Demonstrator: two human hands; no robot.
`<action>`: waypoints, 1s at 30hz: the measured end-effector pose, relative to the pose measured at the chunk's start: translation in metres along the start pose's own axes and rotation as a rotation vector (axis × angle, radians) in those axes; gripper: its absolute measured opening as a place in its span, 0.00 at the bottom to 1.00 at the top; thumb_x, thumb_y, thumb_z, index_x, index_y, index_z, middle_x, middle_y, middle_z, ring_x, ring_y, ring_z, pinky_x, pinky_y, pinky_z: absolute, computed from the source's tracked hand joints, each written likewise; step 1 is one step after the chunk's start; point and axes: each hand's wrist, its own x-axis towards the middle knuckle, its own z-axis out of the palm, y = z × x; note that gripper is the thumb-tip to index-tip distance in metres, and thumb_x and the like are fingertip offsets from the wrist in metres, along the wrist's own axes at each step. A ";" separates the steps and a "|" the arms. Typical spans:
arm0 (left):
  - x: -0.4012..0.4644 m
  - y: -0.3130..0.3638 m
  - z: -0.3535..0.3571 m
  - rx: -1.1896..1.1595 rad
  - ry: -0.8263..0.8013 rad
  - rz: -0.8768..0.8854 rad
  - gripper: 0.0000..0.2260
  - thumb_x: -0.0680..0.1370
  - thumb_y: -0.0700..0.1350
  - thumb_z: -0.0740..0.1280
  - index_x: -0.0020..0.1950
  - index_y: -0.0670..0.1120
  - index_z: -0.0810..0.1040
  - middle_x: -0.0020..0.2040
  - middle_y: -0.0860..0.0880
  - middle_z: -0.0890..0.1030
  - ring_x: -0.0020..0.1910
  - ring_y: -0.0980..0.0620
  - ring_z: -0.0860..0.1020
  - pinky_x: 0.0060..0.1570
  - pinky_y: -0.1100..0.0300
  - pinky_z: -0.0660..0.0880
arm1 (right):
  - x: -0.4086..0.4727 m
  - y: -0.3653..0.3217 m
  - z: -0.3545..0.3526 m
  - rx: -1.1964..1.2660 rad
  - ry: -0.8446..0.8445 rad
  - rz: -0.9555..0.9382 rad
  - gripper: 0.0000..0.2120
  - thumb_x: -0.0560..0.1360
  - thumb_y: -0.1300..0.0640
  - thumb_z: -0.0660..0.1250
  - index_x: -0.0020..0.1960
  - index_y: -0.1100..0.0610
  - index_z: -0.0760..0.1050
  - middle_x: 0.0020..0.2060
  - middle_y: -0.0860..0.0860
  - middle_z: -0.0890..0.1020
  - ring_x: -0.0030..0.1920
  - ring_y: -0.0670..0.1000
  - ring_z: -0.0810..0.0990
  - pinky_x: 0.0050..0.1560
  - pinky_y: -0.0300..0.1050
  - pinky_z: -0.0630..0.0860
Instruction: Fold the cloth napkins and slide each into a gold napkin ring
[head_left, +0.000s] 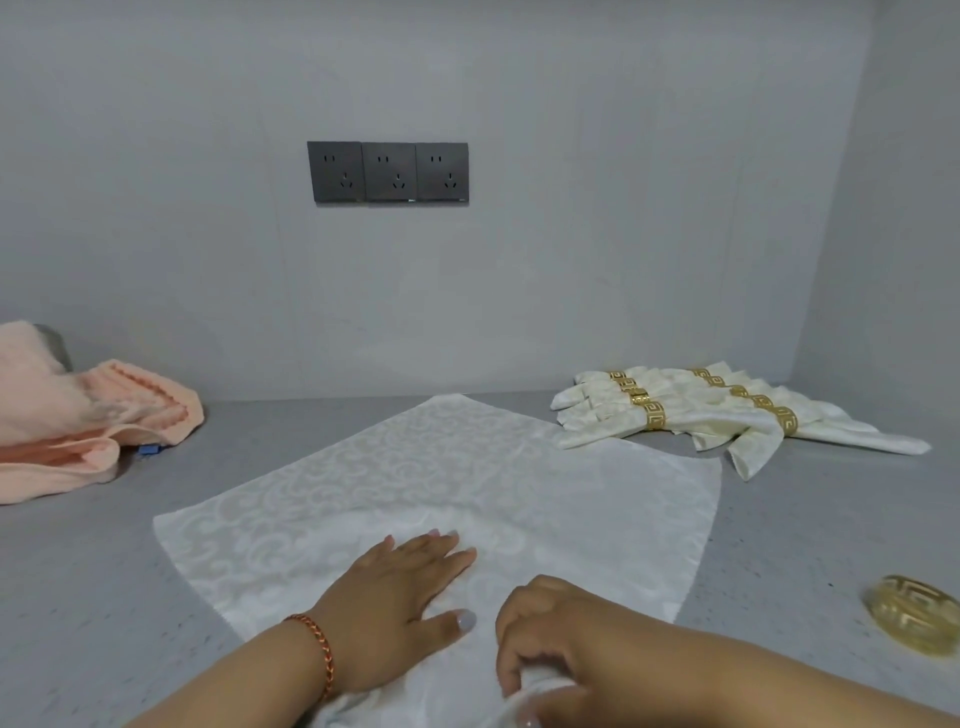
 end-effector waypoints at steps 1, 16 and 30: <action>0.000 -0.002 0.000 -0.021 0.015 0.005 0.35 0.72 0.73 0.46 0.77 0.63 0.51 0.77 0.64 0.47 0.75 0.67 0.41 0.74 0.60 0.37 | 0.003 -0.002 0.000 -0.005 0.009 0.004 0.07 0.77 0.46 0.65 0.50 0.49 0.76 0.53 0.39 0.73 0.58 0.38 0.67 0.60 0.31 0.63; -0.032 0.027 -0.031 -0.768 0.364 -0.116 0.17 0.75 0.41 0.71 0.27 0.50 0.76 0.27 0.54 0.75 0.27 0.60 0.71 0.32 0.66 0.67 | 0.015 0.010 -0.012 0.562 0.229 0.337 0.17 0.71 0.36 0.65 0.42 0.50 0.75 0.37 0.45 0.74 0.38 0.44 0.70 0.42 0.40 0.64; -0.069 0.043 -0.034 -0.764 0.252 -0.140 0.20 0.77 0.49 0.69 0.27 0.49 0.67 0.25 0.54 0.65 0.26 0.60 0.62 0.31 0.65 0.60 | -0.035 -0.009 -0.019 0.249 0.331 0.322 0.18 0.78 0.50 0.64 0.32 0.53 0.67 0.27 0.43 0.68 0.30 0.41 0.66 0.33 0.34 0.63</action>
